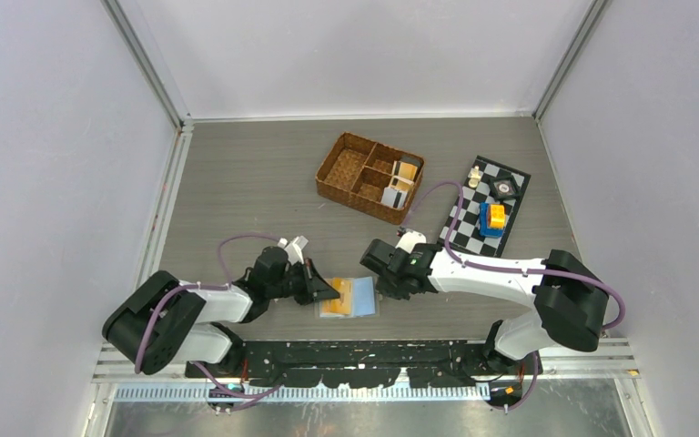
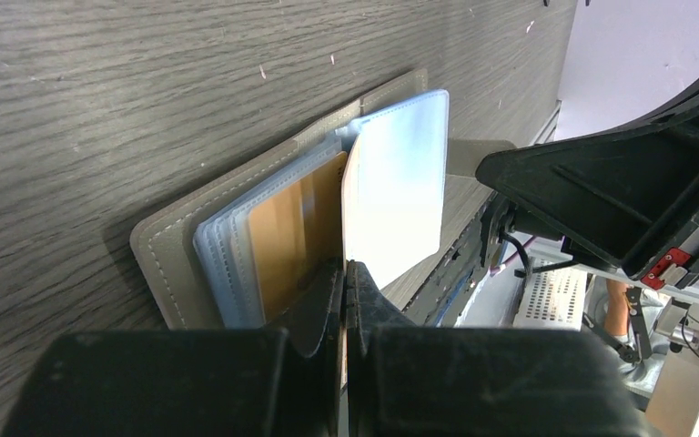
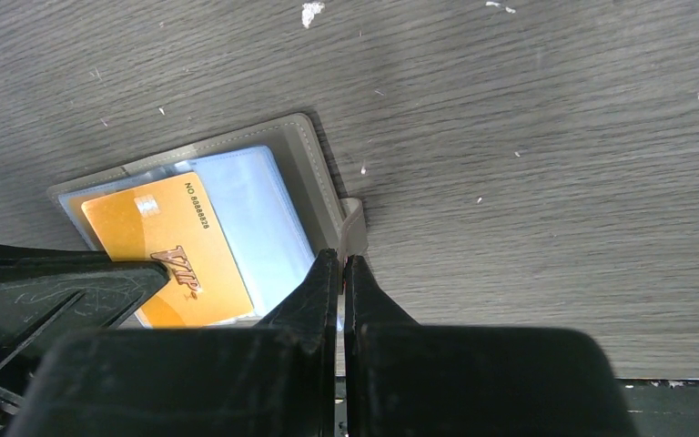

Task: Put the credit cards into the card holder
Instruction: Insert the credit card into the card holder.

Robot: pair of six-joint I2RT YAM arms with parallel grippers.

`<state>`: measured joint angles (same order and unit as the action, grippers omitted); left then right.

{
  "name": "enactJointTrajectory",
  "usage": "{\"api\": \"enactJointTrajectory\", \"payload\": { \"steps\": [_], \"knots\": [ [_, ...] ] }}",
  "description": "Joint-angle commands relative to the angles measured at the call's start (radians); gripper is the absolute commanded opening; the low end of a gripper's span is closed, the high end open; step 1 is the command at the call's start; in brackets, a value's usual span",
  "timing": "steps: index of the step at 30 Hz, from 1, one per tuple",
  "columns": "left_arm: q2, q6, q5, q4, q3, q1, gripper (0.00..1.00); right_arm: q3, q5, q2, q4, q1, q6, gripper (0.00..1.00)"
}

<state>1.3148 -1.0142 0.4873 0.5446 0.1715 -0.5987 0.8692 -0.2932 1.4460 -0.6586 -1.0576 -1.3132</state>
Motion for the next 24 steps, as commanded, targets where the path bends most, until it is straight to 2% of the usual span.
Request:
{"api": "enactJointTrajectory", "payload": {
  "steps": [1,24],
  "knots": [
    [0.039,0.0,-0.049,0.057,-0.01,-0.019,0.0,-0.008,-0.025,-0.022,0.017,-0.005,-0.029,0.0],
    [0.048,-0.057,-0.174,0.101,-0.035,-0.088,0.0,-0.021,-0.023,-0.026,0.027,-0.005,-0.035,0.0]
  ]
}}
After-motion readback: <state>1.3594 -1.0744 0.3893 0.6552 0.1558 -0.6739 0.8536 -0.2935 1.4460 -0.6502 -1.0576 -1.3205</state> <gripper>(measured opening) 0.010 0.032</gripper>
